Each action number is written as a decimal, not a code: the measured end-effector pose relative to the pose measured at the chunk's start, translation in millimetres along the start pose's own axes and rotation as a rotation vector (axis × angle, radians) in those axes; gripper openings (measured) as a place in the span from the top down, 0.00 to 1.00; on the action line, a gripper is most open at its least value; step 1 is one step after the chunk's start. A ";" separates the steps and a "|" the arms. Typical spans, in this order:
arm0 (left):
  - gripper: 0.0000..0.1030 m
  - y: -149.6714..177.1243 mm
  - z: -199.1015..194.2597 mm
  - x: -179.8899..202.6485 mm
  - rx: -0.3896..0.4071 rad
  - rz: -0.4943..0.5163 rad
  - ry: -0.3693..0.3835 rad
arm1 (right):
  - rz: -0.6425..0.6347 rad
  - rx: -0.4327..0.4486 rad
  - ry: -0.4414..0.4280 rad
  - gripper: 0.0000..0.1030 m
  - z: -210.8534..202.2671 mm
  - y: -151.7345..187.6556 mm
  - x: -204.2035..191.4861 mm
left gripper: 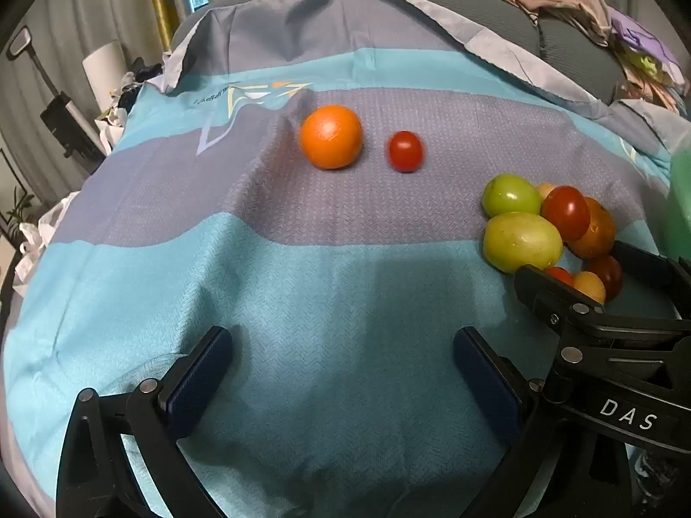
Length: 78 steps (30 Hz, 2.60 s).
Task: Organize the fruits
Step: 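Move both grippers toward the fruit cluster on the cloth, then grasp the yellow-green fruit with the left gripper while the right gripper grasps the green fruit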
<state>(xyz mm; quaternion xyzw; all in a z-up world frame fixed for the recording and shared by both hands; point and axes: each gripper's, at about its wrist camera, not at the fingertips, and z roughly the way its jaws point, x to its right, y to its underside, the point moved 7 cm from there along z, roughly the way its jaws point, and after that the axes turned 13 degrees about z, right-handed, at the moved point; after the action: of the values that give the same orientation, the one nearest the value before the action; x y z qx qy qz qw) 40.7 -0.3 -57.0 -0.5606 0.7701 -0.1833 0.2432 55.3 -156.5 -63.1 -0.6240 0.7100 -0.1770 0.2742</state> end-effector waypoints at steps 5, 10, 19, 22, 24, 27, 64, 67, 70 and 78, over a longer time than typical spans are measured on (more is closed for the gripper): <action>0.01 0.0 -0.2 -0.5 -0.002 0.007 -0.009 | 0.001 0.001 -0.001 0.04 -0.6 0.0 -0.1; 0.01 1.1 -0.2 -1.1 -0.010 0.006 -0.008 | 0.006 0.008 -0.009 0.04 -3.6 2.1 3.9; 0.01 3.0 0.9 -0.6 -0.035 0.013 0.002 | 0.002 0.003 -0.003 0.03 -0.7 -0.5 -0.9; 0.01 3.4 0.8 -0.1 -0.037 0.016 0.001 | 0.001 0.000 0.001 0.03 -1.8 -4.0 -2.0; 0.01 3.7 0.9 0.1 -0.038 0.015 0.002 | 0.000 -0.002 0.002 0.03 -2.7 -4.5 -3.5; 0.03 4.9 -0.1 0.7 -0.044 0.016 0.000 | 0.010 -0.020 0.019 0.03 1.4 -0.9 -1.1; 0.32 -16.1 -55.5 -2.7 0.039 -0.083 0.254 | 0.036 0.076 -0.048 0.37 -90.1 -24.9 -0.8; 0.34 -19.6 -56.6 -8.6 0.042 -0.118 0.281 | 0.086 0.049 -0.082 0.37 -93.7 -29.8 5.6; 0.37 -23.1 -55.6 -15.5 0.037 -0.170 0.331 | 0.150 0.000 -0.121 0.37 -92.9 -33.5 12.9; 0.46 -28.2 -44.6 -18.4 -0.003 -0.230 0.406 | 0.206 -0.137 -0.167 0.47 -74.7 -45.1 9.5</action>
<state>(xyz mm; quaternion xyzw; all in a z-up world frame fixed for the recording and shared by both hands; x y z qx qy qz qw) 41.3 9.1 -1.9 -0.5966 0.7345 -0.3176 0.0600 44.6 -179.8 20.9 -0.5778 0.7553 -0.0465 0.3060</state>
